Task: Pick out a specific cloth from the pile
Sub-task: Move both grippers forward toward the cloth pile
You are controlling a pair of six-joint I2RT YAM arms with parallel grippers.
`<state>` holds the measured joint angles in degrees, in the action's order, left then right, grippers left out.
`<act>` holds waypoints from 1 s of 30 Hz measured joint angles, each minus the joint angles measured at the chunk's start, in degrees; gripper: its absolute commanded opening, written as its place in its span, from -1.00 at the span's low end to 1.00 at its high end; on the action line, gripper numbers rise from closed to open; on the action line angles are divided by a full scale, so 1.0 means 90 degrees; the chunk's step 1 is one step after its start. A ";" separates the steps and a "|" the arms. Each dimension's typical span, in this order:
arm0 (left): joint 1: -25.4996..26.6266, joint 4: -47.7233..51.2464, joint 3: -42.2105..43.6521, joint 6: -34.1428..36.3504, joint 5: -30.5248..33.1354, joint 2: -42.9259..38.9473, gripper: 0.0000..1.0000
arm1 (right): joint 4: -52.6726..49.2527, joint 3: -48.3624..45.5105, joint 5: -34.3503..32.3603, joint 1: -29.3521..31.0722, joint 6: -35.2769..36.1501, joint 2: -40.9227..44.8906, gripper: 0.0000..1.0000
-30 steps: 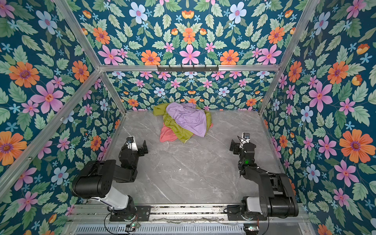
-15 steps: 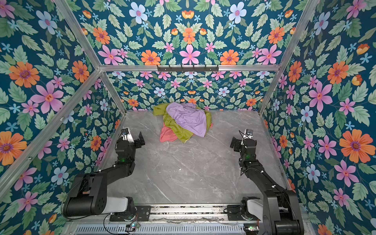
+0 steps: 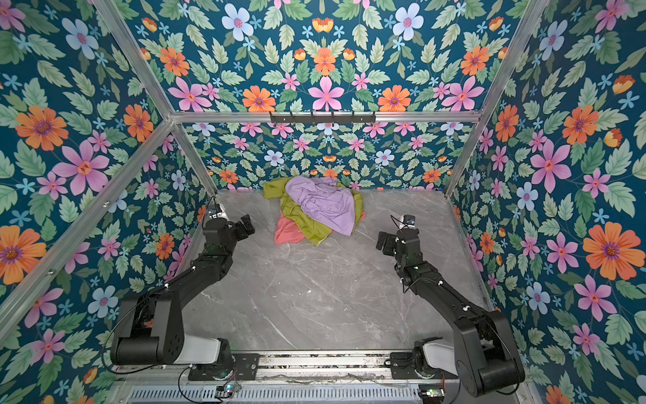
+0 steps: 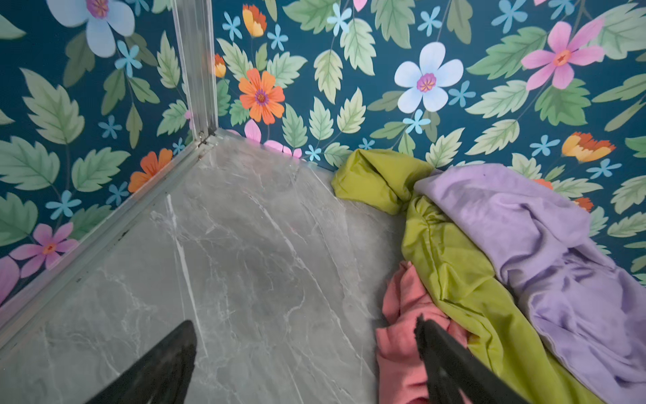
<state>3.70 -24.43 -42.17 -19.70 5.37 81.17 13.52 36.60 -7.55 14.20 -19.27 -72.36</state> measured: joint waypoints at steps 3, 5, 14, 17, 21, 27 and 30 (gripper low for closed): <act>0.0005 0.0289 -0.0102 -0.0158 -0.0335 0.0097 0.83 | 0.0002 0.0153 -0.0029 0.0340 0.0002 -0.0245 0.99; 0.0007 0.0442 -0.0136 -0.0211 -0.0709 0.0177 0.81 | -0.0022 0.0270 -0.0039 0.0549 0.0005 -0.0425 0.99; 0.0046 0.0755 -0.0364 -0.0525 -0.1809 0.0610 0.75 | -0.0073 0.0695 -0.0097 0.1173 0.0049 -0.1076 0.99; 0.0053 0.0845 -0.0459 -0.0631 -0.2084 0.0811 0.70 | -0.0090 0.0787 -0.0104 0.1294 0.0051 -0.1231 0.99; 0.0075 0.0950 -0.0617 -0.0748 -0.2390 0.1088 0.62 | -0.0090 0.0860 -0.0107 0.1396 0.0051 -0.1384 0.99; 0.0102 0.1015 -0.0729 -0.0792 -0.2769 0.1469 0.52 | -0.0092 0.0947 -0.0083 0.1477 0.0051 -0.1569 0.98; 0.0100 0.1020 -0.0772 -0.0794 -0.2878 0.1651 0.47 | -0.0095 0.0988 -0.0027 0.1501 0.0051 -0.1637 0.99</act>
<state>4.60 -15.25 -49.12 -26.85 -20.53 96.03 12.67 45.50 -7.79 27.70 -18.81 -87.09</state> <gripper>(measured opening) 0.749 0.993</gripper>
